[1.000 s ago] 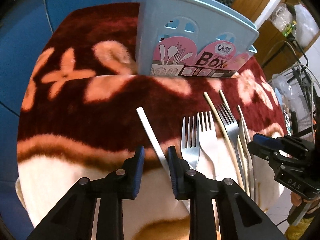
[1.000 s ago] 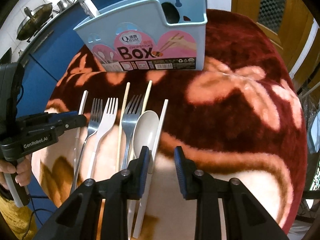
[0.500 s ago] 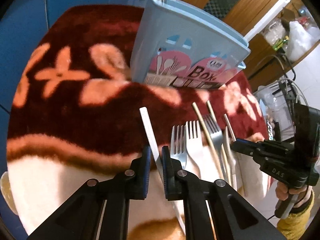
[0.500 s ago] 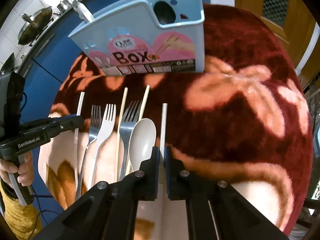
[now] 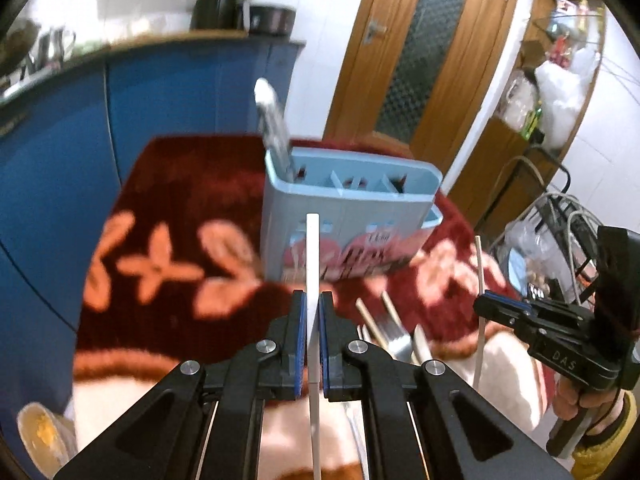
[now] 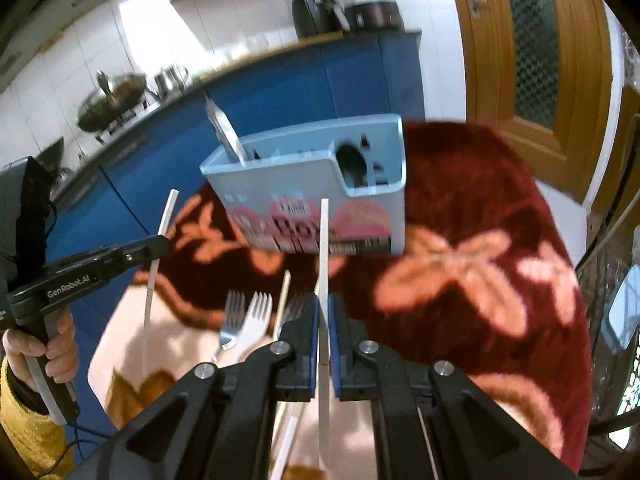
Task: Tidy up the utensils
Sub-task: 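Lift the chopstick with the left tool while the right tool carries its chopstick to the box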
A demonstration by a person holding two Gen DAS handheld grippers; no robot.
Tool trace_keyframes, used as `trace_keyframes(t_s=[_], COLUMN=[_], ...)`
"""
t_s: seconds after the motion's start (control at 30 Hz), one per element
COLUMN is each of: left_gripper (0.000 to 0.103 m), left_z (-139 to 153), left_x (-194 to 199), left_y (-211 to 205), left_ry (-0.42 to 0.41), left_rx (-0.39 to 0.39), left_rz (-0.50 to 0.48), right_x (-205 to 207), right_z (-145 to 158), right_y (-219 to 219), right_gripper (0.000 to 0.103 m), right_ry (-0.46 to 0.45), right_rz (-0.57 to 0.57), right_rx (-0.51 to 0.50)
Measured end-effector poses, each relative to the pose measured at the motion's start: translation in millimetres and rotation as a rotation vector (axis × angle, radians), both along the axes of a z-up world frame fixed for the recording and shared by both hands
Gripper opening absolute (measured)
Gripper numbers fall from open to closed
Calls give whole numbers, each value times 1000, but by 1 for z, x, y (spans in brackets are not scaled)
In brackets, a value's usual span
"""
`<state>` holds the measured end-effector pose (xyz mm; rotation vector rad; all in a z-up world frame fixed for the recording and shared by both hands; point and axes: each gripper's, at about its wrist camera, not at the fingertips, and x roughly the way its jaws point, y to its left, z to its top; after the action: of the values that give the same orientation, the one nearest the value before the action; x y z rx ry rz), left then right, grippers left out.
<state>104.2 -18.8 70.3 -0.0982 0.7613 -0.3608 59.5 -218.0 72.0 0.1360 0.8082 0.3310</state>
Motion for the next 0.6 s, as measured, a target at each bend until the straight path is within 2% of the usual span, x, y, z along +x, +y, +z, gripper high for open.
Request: trace_keyframes(t_s=[0.13, 0.27, 0.43, 0.6], left_gripper=[6, 6, 6, 6], left_z=[18, 33, 50, 63], left_x=[-4, -6, 6, 27], left_y=[-4, -7, -8, -5], left_ry=[-105, -227, -307, -364], left_rx=[-8, 18, -3, -46], left_rz=[7, 55, 94, 132], right_x=[-3, -9, -10, -3], right_z=[13, 26, 41, 55], right_y=[3, 7, 13, 11], right_gripper=[6, 6, 6, 6], right_ry=[-96, -196, -289, -345], right_rz=[-15, -38, -34, -42], right_rx=[8, -29, -48, -27])
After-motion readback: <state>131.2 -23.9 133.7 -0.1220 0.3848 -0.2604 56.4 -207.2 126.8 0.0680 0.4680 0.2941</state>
